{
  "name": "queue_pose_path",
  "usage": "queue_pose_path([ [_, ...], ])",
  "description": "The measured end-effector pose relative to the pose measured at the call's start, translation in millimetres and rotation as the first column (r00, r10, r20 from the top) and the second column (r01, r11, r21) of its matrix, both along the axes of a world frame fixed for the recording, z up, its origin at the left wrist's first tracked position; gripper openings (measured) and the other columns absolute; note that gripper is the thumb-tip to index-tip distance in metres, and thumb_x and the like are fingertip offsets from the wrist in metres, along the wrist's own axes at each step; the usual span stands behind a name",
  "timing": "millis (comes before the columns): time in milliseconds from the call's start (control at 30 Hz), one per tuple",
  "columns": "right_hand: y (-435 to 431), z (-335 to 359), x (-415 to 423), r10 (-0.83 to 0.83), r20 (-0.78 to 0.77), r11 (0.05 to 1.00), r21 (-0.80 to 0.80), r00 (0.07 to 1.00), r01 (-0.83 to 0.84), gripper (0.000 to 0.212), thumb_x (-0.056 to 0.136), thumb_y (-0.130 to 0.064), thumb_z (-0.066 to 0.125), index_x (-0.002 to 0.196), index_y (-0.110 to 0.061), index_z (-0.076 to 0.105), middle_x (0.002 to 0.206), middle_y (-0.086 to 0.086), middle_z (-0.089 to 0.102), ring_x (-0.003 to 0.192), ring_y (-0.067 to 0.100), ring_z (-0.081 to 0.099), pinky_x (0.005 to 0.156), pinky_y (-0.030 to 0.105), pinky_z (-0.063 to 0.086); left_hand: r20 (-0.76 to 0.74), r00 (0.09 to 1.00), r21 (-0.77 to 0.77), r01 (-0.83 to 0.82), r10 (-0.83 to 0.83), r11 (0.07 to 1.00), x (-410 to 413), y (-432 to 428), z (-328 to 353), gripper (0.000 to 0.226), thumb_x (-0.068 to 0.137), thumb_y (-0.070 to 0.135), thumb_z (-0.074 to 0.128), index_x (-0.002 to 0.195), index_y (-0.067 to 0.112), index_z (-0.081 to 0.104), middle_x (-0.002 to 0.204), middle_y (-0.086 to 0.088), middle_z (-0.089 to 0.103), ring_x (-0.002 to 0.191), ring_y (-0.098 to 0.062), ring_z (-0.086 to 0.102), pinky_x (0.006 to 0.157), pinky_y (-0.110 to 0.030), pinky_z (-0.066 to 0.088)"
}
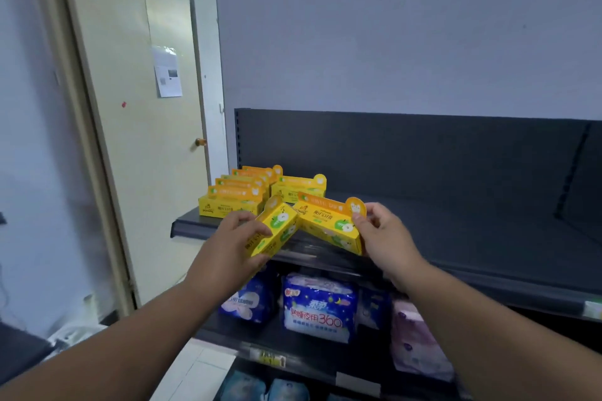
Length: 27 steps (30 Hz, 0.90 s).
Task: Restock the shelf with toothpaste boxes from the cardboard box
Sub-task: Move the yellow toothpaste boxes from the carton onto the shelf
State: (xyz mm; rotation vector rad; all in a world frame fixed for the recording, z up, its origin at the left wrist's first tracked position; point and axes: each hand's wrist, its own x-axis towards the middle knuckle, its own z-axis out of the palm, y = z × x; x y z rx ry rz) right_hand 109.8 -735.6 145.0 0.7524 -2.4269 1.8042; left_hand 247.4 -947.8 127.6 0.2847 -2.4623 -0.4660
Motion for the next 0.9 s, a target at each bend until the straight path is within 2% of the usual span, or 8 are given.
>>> queue_pose_path([
  [167,-23,2,-66,0.008,0.015,0.996,0.087,1.0,-0.009,0.016,0.099,-0.038,0.049,0.102,-0.029,0.062,0.099,-0.004,0.067,0.094,0.019,0.064,0.088,0.044,0.053,0.012,1.0,-0.049,0.003,-0.003,0.999,-44,-23,12,0.033,0.076,0.024,0.079,0.102,0.032,0.061,0.117,0.017,0.04,0.101,-0.003,0.045,0.079,-0.02,0.037],
  [267,-36,1,-101,0.02,0.049,0.99,0.139,0.999,-0.027,0.016,0.1,-0.036,0.048,0.106,-0.027,0.06,0.104,-0.005,0.066,0.095,0.015,0.062,0.085,0.037,0.054,0.004,1.0,-0.055,0.03,-0.03,0.998,-74,-31,20,0.04,0.073,0.025,0.081,0.099,0.037,0.053,0.114,0.017,0.045,0.101,-0.004,0.047,0.078,-0.016,0.035],
  [367,-50,0,-131,0.044,0.155,0.991,0.117,0.987,-0.062,0.015,0.101,-0.033,0.047,0.108,-0.025,0.056,0.106,-0.003,0.066,0.093,0.017,0.066,0.082,0.038,0.058,0.039,0.996,-0.017,0.075,-0.074,0.997,-98,-38,25,0.049,0.071,0.026,0.083,0.099,0.041,0.046,0.113,0.017,0.051,0.101,-0.005,0.049,0.078,-0.016,0.038],
  [433,-60,0,-146,0.086,0.262,0.991,0.073,0.961,-0.109,0.022,0.097,-0.037,0.055,0.113,-0.022,0.056,0.105,-0.002,0.068,0.093,0.019,0.068,0.084,0.042,0.058,0.098,0.991,0.025,0.09,-0.092,0.996,-111,-42,28,0.051,0.07,0.03,0.083,0.101,0.041,0.045,0.114,0.017,0.053,0.103,-0.006,0.052,0.079,-0.023,0.044],
  [500,-68,-2,-160,0.138,0.299,0.983,0.078,0.944,-0.168,0.036,0.086,-0.038,0.07,0.115,-0.024,0.054,0.107,-0.003,0.067,0.097,0.018,0.067,0.089,0.041,0.056,0.159,0.98,0.044,0.111,-0.117,0.993,-121,-48,32,0.051,0.07,0.032,0.083,0.103,0.039,0.046,0.112,0.019,0.053,0.104,-0.003,0.052,0.08,-0.023,0.047],
  [600,-78,-1,-172,0.163,0.229,0.948,0.234,0.96,-0.217,0.042,0.079,-0.023,0.079,0.115,-0.023,0.057,0.103,-0.006,0.068,0.096,0.012,0.065,0.083,0.027,0.052,0.232,0.948,0.105,0.197,-0.216,0.975,-137,-58,42,0.05,0.069,0.03,0.084,0.103,0.038,0.048,0.108,0.025,0.054,0.101,0.003,0.054,0.077,-0.016,0.049],
  [733,-93,3,-187,0.143,0.154,0.881,0.431,0.978,-0.197,0.03,0.084,-0.026,0.075,0.113,-0.028,0.066,0.091,-0.005,0.069,0.087,0.013,0.066,0.077,0.03,0.057,0.341,0.883,0.077,0.315,-0.322,0.946,-161,-69,48,0.056,0.067,0.027,0.086,0.103,0.042,0.047,0.108,0.024,0.055,0.099,-0.001,0.057,0.08,-0.025,0.052],
  [900,-113,0,-196,0.095,0.265,0.937,0.303,0.96,-0.176,0.036,0.09,-0.024,0.067,0.125,-0.021,0.062,0.101,0.008,0.072,0.086,0.017,0.069,0.078,0.033,0.059,0.455,0.812,0.03,0.396,-0.365,0.918,-186,-90,47,0.064,0.068,0.027,0.085,0.112,0.047,0.042,0.116,0.021,0.058,0.106,-0.005,0.056,0.091,-0.034,0.049],
])
